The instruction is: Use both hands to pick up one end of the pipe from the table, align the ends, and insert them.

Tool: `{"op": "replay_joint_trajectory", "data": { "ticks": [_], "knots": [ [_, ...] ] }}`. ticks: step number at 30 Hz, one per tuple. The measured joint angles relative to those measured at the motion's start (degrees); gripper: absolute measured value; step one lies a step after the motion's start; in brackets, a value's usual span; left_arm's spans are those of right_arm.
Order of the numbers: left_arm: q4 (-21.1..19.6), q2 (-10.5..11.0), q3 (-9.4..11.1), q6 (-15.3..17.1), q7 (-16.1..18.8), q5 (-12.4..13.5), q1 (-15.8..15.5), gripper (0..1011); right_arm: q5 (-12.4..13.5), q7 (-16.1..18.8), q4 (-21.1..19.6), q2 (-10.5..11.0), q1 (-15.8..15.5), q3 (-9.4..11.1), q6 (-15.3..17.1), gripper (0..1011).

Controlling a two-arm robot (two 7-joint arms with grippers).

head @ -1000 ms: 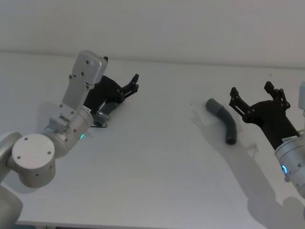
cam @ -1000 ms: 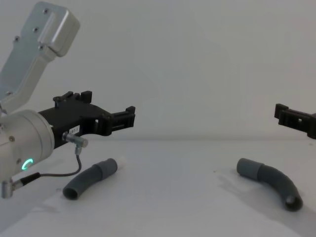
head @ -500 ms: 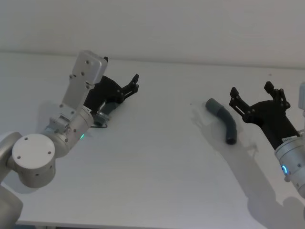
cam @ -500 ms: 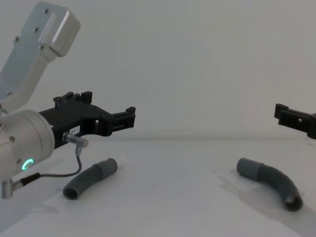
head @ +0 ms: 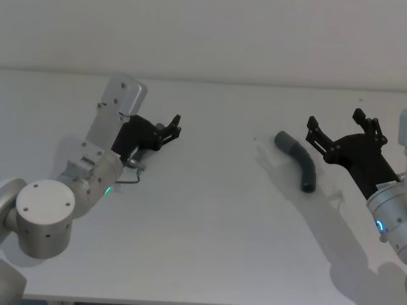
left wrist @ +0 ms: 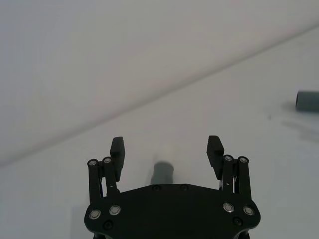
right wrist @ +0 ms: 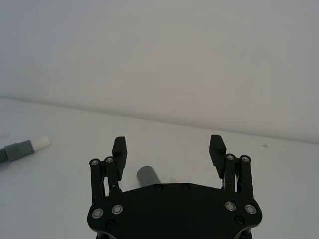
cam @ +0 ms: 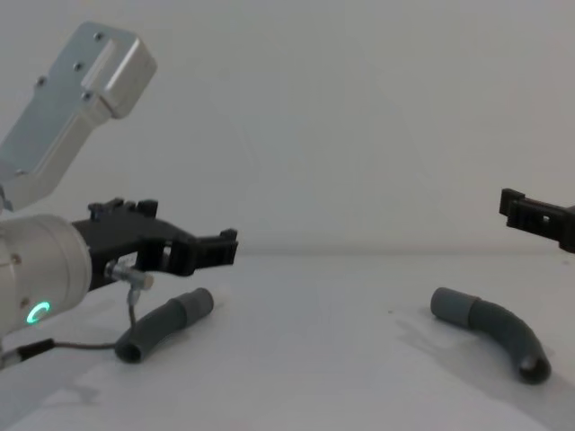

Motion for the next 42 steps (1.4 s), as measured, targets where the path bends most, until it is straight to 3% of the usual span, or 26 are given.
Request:
{"op": "replay_joint_trajectory", "data": {
  "ticks": [5,16,30,42],
  "knots": [
    [-2.2,0.39,-1.07,5.14,0.74,-0.81,1.64,1002,0.0,0.0,0.0,0.0,0.0,0.0,0.0,1004],
    [-3.4,1.51,-3.88,11.8,-0.44,-3.47,2.86,1001,0.0,0.0,0.0,0.0,0.0,0.0,0.0,1004],
    [-1.02,2.28,-5.11,14.11,-4.98,-5.47,0.49,1002,0.0,0.0,0.0,0.0,0.0,0.0,0.0,1004],
    [-0.16,2.36,-5.39,14.58,-6.56,-5.99,-0.41,1001,0.0,0.0,0.0,0.0,0.0,0.0,0.0,1004]
  ]
}}
